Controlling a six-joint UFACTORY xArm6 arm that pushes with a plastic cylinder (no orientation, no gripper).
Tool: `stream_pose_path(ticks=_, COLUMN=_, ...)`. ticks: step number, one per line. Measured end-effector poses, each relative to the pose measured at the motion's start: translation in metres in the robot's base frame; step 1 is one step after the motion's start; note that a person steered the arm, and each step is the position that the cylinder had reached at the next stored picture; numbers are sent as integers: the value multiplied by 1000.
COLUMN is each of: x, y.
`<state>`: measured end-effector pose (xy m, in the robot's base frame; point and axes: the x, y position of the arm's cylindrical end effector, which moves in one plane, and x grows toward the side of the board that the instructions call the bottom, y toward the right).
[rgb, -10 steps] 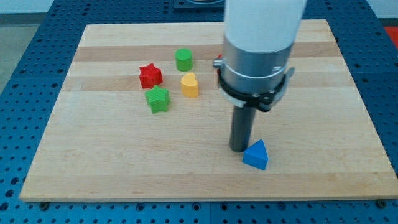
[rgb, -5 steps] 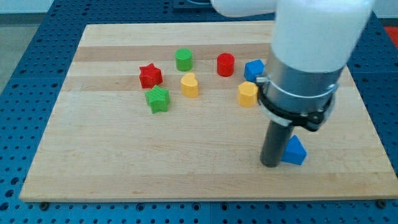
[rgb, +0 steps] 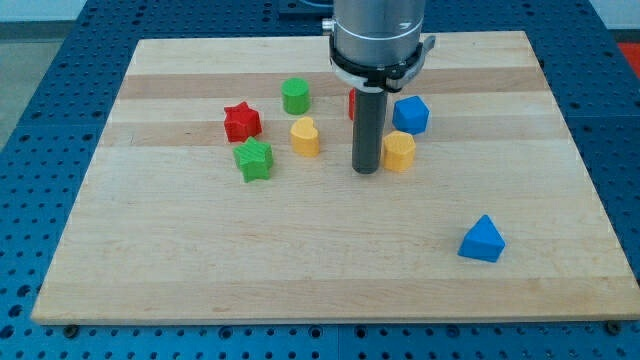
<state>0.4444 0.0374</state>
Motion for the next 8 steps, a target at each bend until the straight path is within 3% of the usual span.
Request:
stream_pose_path(ticks=2, x=-24, y=5)
stream_pose_path(ticks=5, x=-15, y=12)
stream_pose_path(ticks=8, x=-15, y=83)
